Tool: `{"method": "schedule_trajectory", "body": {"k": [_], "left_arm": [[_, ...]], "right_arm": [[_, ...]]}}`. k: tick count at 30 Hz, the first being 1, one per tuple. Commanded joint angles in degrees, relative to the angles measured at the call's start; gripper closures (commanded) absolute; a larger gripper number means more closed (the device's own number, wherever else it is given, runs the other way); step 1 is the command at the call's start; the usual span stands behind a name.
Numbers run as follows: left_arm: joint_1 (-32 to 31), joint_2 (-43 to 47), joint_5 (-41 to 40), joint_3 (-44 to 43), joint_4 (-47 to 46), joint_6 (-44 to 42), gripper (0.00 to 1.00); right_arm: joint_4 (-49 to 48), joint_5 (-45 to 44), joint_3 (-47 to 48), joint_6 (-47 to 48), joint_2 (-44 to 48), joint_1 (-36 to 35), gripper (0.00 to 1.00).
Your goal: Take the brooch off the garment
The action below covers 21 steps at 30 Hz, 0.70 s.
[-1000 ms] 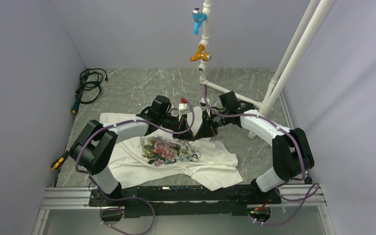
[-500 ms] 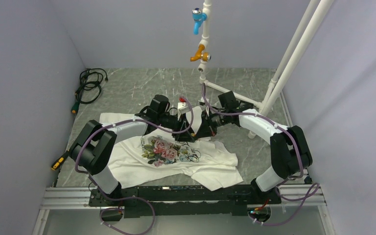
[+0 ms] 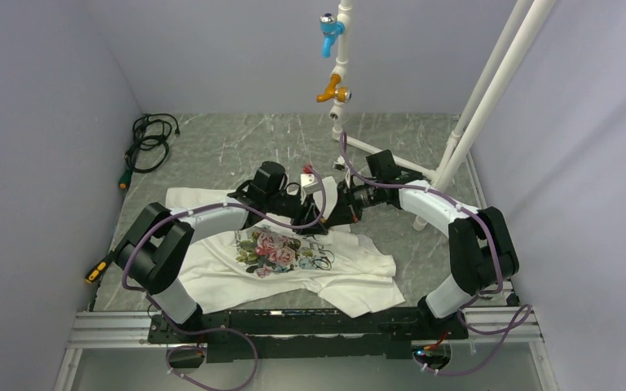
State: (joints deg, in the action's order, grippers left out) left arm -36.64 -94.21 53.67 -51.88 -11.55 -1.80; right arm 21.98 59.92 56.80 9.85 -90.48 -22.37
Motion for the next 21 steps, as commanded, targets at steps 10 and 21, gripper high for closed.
{"method": "schedule_trajectory", "body": {"k": [10,21], "left_arm": [[-0.1,1.1,-1.5,0.2,-3.2,1.4,0.81],[-0.2,1.2,-0.3,-0.8,-0.7,-0.3,0.54]], "right_arm": [[-2.5,1.3,-0.3,-0.5,0.3,0.2,1.0],[-3.6,1.2,-0.5,-1.0,0.2,0.4,1.0]]}}
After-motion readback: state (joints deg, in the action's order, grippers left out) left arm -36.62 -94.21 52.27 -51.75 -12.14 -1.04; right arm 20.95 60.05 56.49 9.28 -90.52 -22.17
